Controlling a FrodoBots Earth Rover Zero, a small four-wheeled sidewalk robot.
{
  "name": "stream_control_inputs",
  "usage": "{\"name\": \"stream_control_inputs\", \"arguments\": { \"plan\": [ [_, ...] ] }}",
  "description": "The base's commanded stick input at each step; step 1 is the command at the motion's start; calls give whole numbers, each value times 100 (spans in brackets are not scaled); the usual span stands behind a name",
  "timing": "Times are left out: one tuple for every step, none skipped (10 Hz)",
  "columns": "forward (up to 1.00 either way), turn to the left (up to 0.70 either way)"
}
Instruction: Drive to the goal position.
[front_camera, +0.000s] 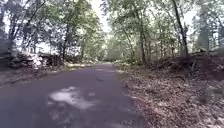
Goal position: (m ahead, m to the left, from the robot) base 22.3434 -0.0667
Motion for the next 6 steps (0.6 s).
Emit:
{"name": "stream_control_inputs", "arguments": {
  "plan": [
    [70,0],
    [70,0],
    [70,0],
    [70,0],
    [70,3],
    [70,8]
  ]
}}
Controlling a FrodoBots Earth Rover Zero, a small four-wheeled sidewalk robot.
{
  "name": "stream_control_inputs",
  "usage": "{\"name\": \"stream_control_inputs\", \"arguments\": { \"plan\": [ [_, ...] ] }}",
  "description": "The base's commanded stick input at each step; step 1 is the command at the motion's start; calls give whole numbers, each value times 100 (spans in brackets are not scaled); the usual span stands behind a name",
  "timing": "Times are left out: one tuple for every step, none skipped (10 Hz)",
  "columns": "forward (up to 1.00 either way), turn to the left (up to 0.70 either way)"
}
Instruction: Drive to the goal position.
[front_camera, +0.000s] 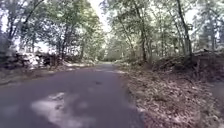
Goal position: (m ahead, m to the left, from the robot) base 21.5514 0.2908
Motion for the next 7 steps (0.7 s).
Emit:
{"name": "stream_control_inputs", "arguments": {
  "plan": [
    [70,14],
    [70,11],
    [70,4],
    [70,0],
    [70,0],
    [70,0],
    [70,0]
  ]
}}
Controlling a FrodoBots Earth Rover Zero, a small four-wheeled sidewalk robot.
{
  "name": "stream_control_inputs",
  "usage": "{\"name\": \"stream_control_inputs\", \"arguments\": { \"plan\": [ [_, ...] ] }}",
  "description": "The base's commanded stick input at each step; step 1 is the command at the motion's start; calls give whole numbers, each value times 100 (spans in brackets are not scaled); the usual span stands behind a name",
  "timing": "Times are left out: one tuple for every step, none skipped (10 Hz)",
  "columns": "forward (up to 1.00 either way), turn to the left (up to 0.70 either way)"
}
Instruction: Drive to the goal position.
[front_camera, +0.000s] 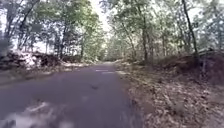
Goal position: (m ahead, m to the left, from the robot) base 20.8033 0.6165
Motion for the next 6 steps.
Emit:
{"name": "stream_control_inputs", "arguments": {
  "plan": [
    [70,0],
    [70,0],
    [70,0],
    [70,0],
    [70,0],
    [70,0]
  ]
}}
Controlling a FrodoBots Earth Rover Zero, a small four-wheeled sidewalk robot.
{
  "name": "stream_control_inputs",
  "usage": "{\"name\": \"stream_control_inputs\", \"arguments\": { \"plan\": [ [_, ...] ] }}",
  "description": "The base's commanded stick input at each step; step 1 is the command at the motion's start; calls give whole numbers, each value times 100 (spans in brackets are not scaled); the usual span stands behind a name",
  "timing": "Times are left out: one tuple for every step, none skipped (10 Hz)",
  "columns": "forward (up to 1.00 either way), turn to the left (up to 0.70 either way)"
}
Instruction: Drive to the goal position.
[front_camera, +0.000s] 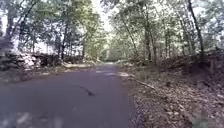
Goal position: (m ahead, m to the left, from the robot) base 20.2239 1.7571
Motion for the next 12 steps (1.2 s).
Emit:
{"name": "stream_control_inputs", "arguments": {
  "plan": [
    [70,0],
    [70,0],
    [70,0],
    [70,0],
    [70,0],
    [70,0],
    [70,0],
    [70,0],
    [70,0],
    [70,0],
    [70,0],
    [70,0]
  ]
}}
